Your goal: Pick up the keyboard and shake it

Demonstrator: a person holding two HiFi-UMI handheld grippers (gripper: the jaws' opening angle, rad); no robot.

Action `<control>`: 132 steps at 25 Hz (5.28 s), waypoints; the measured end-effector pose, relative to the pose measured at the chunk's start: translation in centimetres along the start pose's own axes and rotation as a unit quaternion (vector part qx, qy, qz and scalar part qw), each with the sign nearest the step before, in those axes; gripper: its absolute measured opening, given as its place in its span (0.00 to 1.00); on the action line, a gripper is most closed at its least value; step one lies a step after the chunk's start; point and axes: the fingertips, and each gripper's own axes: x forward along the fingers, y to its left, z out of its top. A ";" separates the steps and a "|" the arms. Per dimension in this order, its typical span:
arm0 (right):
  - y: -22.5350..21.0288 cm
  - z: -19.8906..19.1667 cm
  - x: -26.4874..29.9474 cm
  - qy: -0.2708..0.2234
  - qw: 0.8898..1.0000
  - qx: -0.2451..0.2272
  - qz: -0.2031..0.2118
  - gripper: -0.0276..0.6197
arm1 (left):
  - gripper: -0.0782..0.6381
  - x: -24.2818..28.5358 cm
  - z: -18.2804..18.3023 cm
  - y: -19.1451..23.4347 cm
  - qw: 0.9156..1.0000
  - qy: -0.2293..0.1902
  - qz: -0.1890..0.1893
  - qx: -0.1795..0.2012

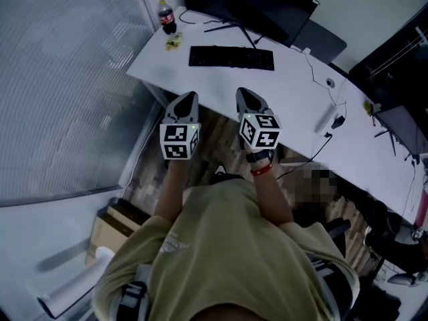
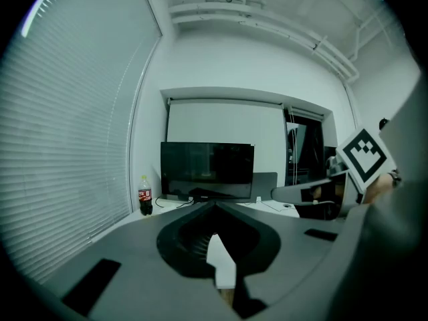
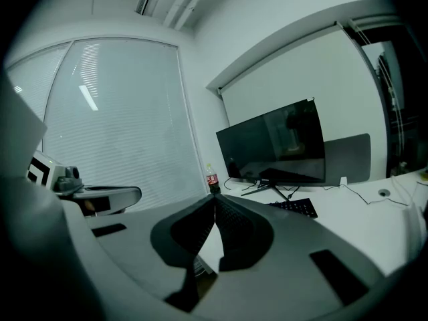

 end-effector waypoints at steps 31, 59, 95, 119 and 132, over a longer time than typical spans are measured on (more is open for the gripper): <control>-16.3 2.5 15.1 0.049 0.997 0.032 -0.058 0.14 | 0.14 23.2 -1.0 3.6 0.996 0.073 -0.051 -0.006; -28.0 -1.6 26.5 0.134 0.983 0.039 -0.119 0.37 | 0.40 37.0 -8.8 14.2 0.977 0.202 -0.062 -0.035; -39.8 -12.0 31.2 0.249 0.956 0.084 -0.130 0.62 | 0.63 43.5 -19.3 20.6 0.941 0.318 -0.061 -0.099; -40.0 -12.5 32.1 0.281 0.943 0.123 -0.126 0.60 | 0.56 44.1 -20.5 20.8 0.924 0.365 -0.038 -0.108; -38.8 -11.0 30.3 0.269 0.947 0.118 -0.132 0.60 | 0.53 43.1 -18.7 20.7 0.933 0.349 -0.027 -0.089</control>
